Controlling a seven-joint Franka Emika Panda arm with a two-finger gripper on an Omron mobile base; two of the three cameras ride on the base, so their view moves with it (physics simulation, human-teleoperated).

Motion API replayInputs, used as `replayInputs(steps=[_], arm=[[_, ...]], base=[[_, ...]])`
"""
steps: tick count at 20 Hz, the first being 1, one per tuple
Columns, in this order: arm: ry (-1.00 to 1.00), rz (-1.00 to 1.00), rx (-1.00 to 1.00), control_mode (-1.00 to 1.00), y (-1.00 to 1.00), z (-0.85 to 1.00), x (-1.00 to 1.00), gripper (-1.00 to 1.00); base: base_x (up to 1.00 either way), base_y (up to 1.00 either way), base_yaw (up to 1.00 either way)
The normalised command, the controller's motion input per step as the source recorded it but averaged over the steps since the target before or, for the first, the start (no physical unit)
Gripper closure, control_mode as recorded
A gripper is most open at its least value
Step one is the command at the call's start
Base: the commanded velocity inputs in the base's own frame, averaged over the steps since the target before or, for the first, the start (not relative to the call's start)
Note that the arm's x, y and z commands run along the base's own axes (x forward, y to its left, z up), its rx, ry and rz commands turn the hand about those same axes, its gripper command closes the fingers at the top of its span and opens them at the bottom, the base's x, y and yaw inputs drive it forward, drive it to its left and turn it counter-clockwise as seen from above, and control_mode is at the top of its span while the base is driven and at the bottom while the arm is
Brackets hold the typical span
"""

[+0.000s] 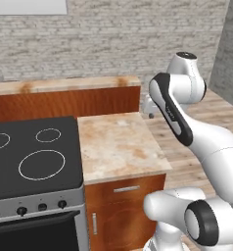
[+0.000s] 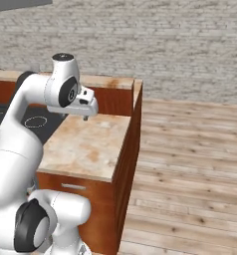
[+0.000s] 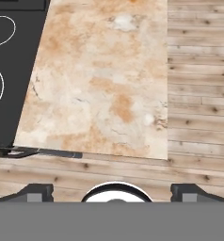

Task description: Take a straw from the drawer in front and place it inside the glass cup on the dining counter.

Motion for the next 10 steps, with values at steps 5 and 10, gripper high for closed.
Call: replayInputs(steps=[5, 10], arm=[[0.00, 0.00, 0.00, 1.00, 0.00, 0.00, 0.00, -1.00], [0.00, 0.00, 0.00, 1.00, 0.00, 0.00, 0.00, -1.00]], base=[[-0.04, -0.35, 0.09], [0.00, -0.49, 0.11]])
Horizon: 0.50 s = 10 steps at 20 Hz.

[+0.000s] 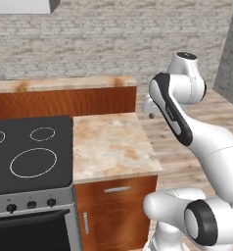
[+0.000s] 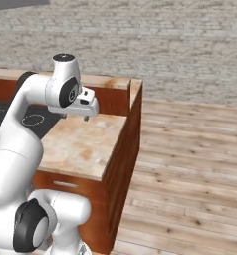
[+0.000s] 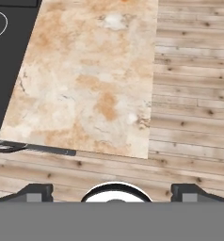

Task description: Take a straw from the drawer in front and place it inside the glass cup on the dining counter.

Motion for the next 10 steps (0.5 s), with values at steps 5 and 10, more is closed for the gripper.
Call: replayInputs(steps=[5, 10], arm=[[0.00, 0.00, 0.00, 1.00, 0.00, 0.00, 0.00, -1.00], [0.00, 0.00, 0.00, 1.00, 0.00, 0.00, 0.00, -1.00]], base=[[0.00, -0.55, 0.10], [0.17, -0.26, 0.11]])
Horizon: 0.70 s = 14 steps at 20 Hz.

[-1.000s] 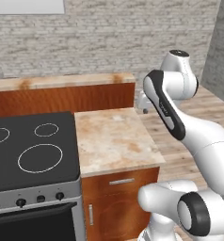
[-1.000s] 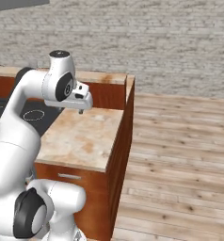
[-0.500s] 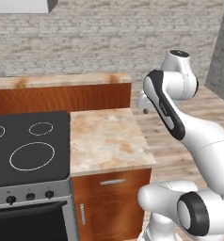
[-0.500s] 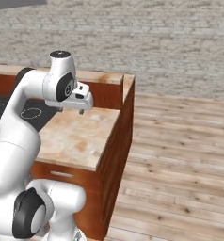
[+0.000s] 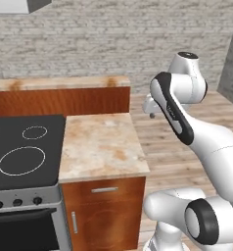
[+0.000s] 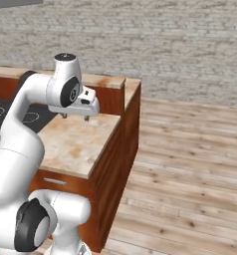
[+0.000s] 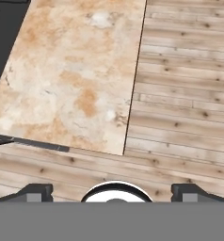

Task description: Take a straw from the drawer in front and place it inside the glass cup on the dining counter.

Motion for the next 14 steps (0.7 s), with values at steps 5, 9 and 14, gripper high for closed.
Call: replayInputs(steps=[5, 9, 14], arm=[[0.00, 0.00, 0.00, 1.00, 0.00, 0.00, 0.00, -1.00], [0.00, 0.00, 0.00, 1.00, 0.00, 0.00, 0.00, -1.00], [0.00, 0.00, 0.00, 1.00, 0.00, 0.00, 0.00, -1.00]], base=[[0.19, -0.28, 0.07], [0.15, -0.40, 0.09], [0.12, -0.58, 0.16]])
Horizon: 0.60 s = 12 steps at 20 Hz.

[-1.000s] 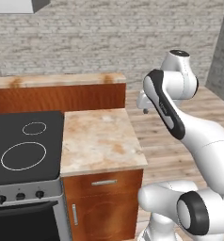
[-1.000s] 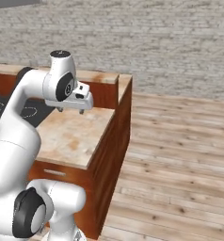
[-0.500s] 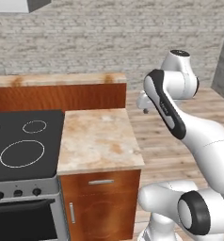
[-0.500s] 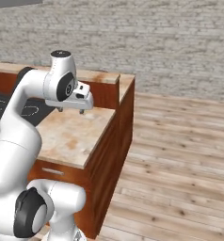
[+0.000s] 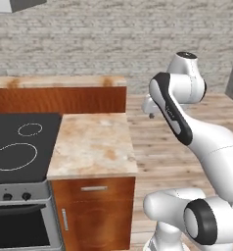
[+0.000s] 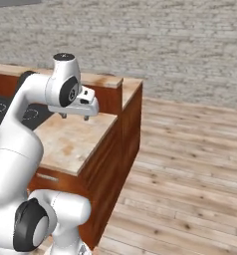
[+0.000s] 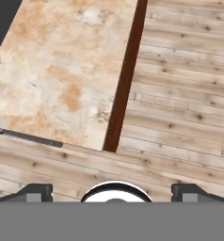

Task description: Take a straw from the drawer in front and place it inside the glass cup on the dining counter.

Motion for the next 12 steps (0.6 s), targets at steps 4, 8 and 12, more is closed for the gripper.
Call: replayInputs(steps=[4, 8, 12], arm=[[0.00, 0.00, 0.00, 1.00, 0.00, 0.00, 0.00, -1.00], [0.00, 0.00, 0.00, 1.00, 0.00, 0.00, 0.00, -1.00], [0.00, 0.00, 0.00, 1.00, 0.00, 0.00, 0.00, -1.00]], base=[[0.10, -0.59, 0.18], [0.40, -0.45, 0.23], [0.53, -0.37, 0.29]])
